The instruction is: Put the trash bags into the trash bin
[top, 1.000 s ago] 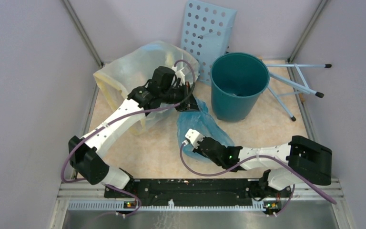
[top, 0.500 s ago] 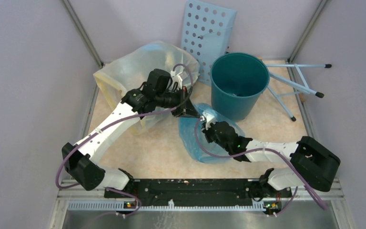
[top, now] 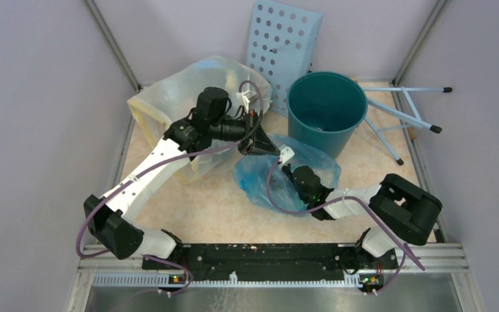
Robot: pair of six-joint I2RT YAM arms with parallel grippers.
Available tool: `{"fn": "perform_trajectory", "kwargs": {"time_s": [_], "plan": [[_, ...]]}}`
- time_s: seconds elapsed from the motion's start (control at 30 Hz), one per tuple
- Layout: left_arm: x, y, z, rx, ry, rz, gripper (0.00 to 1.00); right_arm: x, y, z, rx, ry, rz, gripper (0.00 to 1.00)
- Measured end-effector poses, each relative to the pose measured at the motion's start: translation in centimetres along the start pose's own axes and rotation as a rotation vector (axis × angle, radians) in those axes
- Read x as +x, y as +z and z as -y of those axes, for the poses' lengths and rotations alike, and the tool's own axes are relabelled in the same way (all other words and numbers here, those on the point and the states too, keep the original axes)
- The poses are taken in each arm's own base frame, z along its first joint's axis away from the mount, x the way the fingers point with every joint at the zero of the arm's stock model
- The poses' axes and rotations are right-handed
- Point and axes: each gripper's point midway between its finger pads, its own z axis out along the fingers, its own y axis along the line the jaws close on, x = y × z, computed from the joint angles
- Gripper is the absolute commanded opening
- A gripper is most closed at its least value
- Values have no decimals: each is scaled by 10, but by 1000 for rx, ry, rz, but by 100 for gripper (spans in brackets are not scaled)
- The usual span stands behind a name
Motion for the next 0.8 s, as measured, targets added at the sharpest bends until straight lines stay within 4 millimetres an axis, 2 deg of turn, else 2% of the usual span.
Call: {"fn": "perform_trajectory", "kwargs": {"time_s": [0.1,0.23,0.4,0.5,0.63,0.8], "plan": [[-7,-7,24,64,7,4,0,10,2,-3,-11,8,-23,0],[-7,-24,74,204,79,-28,0,30,2,-3,-15,21,-86,0],[6,-40,106,318,138,-105,0,62,-4,0,1,47,-194,0],[14,-48,114,346,160,-130,0,67,-8,4,29,52,-221,0],[24,-56,115,345,184,-127,0,58,-20,10,58,42,-223,0],[31,-55,100,290,171,-122,0,11,-33,5,45,18,-122,0]]}}
